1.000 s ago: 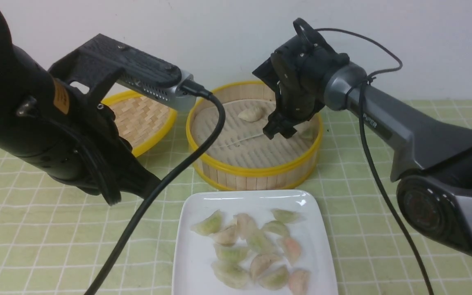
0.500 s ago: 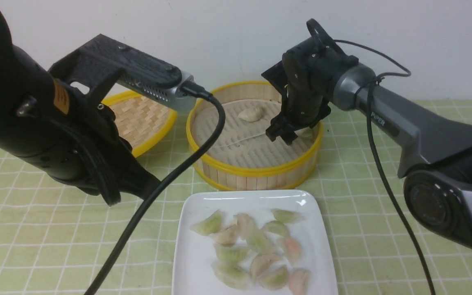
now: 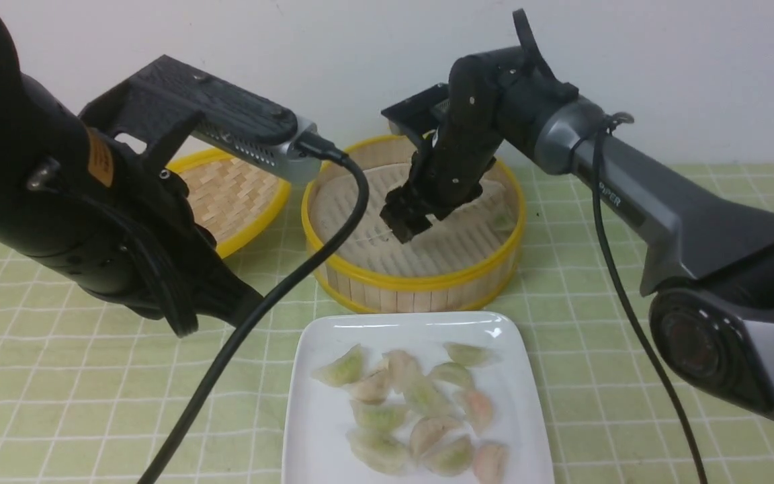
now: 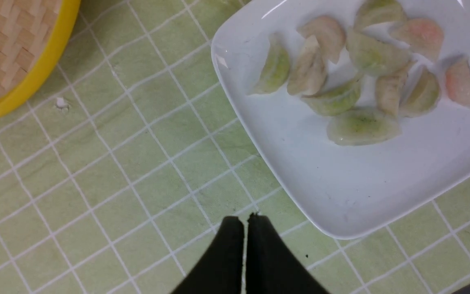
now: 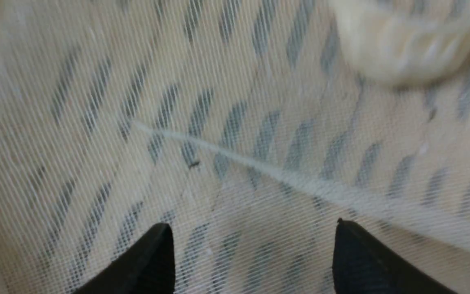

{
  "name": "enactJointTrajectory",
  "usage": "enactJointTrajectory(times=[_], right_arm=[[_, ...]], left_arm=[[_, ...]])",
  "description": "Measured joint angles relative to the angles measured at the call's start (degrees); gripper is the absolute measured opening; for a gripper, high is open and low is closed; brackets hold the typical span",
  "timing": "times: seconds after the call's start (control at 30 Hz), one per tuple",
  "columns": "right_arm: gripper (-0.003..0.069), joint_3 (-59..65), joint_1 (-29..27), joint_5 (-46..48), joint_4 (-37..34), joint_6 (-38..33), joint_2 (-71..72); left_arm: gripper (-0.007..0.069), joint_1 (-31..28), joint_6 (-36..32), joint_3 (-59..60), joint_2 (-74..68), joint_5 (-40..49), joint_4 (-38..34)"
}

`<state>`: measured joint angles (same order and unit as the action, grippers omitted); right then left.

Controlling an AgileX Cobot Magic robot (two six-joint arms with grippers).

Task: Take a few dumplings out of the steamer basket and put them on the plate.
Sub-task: Use the right arm to grab a dumpling from inside the steamer

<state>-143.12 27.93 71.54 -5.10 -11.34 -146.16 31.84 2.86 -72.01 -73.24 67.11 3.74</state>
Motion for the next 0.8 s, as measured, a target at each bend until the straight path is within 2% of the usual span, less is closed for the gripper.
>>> enactJointTrajectory(times=[0.2, 0.4, 0.8], right_arm=[[0.0475, -0.5, 0.2, 0.0, 13.0, 6.6, 0.3], [0.0475, 2.5, 0.2, 0.0, 17.1, 8.6, 0.3], [0.0475, 3.7, -0.5, 0.0, 19.9, 13.0, 0.3]], left_arm=[[-0.0006, 0.0, 0.0, 0.0, 0.0, -0.1, 1.9], [-0.0006, 0.0, 0.0, 0.0, 0.0, -0.1, 3.0], [-0.0006, 0.0, 0.0, 0.0, 0.0, -0.1, 4.9]])
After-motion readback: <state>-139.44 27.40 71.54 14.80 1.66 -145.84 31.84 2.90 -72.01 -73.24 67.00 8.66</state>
